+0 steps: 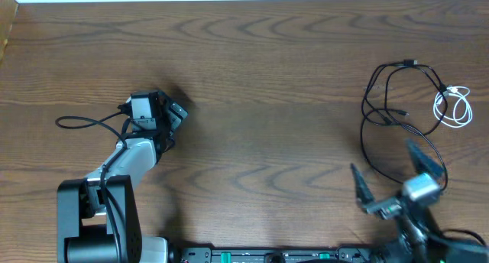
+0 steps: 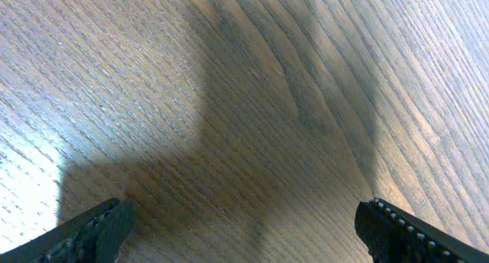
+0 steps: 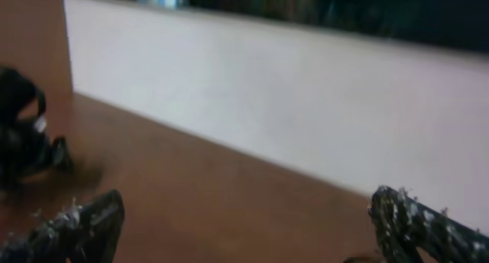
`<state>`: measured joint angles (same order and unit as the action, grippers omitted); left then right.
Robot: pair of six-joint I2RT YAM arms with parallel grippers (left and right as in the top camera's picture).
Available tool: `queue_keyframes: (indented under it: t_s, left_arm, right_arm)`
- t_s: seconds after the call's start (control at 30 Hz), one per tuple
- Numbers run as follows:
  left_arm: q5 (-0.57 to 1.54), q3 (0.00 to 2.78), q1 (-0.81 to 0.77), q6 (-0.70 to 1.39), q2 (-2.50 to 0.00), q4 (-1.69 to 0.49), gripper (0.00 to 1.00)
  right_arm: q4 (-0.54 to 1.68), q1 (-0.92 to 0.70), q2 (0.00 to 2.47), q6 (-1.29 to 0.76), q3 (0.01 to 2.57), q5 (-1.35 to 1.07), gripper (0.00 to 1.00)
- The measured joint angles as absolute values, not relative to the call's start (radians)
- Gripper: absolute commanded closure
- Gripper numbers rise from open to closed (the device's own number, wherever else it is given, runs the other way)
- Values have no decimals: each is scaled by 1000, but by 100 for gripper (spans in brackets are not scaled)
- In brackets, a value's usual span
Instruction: Untangle cables
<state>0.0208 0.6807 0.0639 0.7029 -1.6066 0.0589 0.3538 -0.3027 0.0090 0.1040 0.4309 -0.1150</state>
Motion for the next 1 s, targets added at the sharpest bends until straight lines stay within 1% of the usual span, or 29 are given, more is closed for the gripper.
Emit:
queue_keyframes:
  t_s: [0.07, 0.2, 0.33, 0.5, 0.77, 0.87, 1.0]
  left_arm:
    - [21, 681, 64, 703, -1607, 59, 2]
    - [21, 681, 64, 703, -1607, 59, 2]
    - [20, 681, 64, 703, -1607, 59, 2]
    - [21, 681, 64, 703, -1607, 59, 2]
    - [21, 681, 64, 703, -1607, 59, 2]
    - [21, 681, 64, 703, -1607, 59, 3]
    - [21, 681, 64, 703, -1607, 59, 2]
  right_arm:
    - [339, -303, 9, 60, 381, -115, 1]
    - [225, -303, 10, -89, 289, -92, 1]
    - [78, -303, 11, -279, 185, -43, 1]
    - [-150, -303, 12, -392, 34, -38, 1]
    - [-158, -303, 13, -416, 6, -62, 1]
    - [-107, -303, 13, -388, 6, -75, 1]
    - [17, -303, 13, -371, 6, -40, 1]
